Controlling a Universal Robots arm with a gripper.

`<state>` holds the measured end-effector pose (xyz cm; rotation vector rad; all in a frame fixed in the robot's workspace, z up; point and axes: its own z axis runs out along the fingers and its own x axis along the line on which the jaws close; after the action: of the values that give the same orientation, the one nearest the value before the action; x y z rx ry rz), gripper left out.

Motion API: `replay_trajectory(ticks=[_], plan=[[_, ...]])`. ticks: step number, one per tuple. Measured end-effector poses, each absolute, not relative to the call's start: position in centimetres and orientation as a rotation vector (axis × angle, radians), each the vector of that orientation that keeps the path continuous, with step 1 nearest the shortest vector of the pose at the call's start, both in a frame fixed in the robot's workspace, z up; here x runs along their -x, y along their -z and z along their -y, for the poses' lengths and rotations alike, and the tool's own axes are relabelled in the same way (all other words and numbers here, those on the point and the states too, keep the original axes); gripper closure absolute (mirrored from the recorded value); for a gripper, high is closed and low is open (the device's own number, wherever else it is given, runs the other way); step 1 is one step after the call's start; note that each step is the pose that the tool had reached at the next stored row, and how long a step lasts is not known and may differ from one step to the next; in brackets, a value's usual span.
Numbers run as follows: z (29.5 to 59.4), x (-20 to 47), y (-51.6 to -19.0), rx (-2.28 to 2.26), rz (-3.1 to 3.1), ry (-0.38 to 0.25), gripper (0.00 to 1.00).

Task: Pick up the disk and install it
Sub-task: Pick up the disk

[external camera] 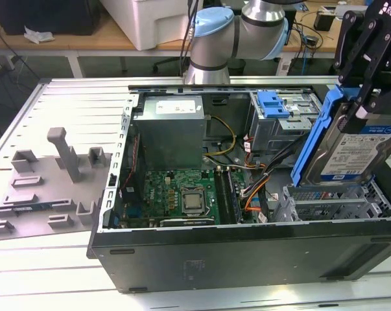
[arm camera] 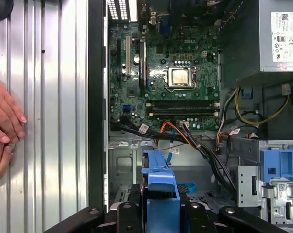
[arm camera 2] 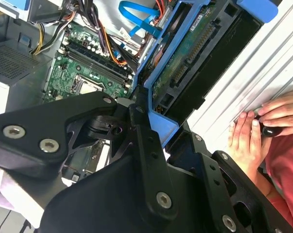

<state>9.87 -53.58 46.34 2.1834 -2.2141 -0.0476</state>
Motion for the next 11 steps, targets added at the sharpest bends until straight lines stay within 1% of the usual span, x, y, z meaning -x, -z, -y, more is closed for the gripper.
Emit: replay_trajectory(ticks=[11], plan=[[53.58,-9.87,-45.99,-2.202,2.185,0.036,0.63]])
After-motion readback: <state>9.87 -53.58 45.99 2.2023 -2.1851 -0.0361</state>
